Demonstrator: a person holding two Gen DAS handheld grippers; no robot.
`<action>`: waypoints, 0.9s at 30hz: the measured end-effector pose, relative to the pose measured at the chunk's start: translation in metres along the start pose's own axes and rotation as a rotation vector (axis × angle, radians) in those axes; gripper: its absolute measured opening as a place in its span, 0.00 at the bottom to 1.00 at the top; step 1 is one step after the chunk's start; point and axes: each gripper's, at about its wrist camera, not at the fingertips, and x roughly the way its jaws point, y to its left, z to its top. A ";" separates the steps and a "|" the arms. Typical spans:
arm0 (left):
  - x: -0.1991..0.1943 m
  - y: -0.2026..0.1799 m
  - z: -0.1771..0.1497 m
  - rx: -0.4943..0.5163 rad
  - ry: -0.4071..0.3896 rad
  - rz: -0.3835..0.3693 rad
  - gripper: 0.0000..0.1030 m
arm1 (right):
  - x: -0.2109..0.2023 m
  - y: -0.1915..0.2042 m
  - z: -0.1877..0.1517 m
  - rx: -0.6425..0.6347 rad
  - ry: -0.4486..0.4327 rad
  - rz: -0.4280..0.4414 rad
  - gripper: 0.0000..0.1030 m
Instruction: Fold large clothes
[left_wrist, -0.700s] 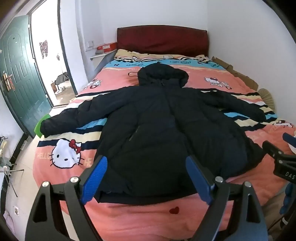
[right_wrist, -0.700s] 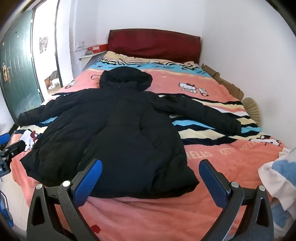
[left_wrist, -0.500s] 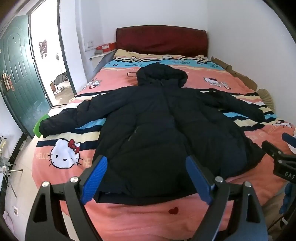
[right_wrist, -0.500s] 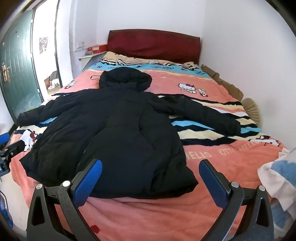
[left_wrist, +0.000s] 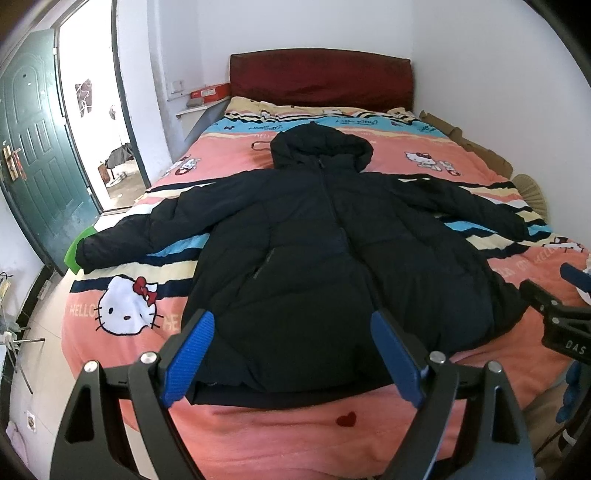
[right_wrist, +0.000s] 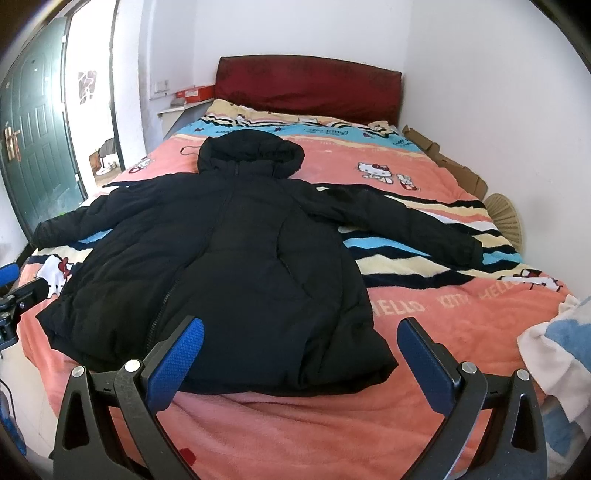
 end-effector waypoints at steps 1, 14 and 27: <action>0.000 -0.001 0.000 0.001 -0.003 0.000 0.85 | 0.001 0.000 0.000 0.000 0.001 0.001 1.00; -0.002 -0.001 -0.001 0.003 -0.012 -0.005 0.85 | 0.006 0.000 0.000 -0.002 0.014 -0.005 1.00; 0.009 -0.004 0.005 0.024 0.011 -0.015 0.85 | 0.016 -0.003 0.000 0.007 0.026 0.009 1.00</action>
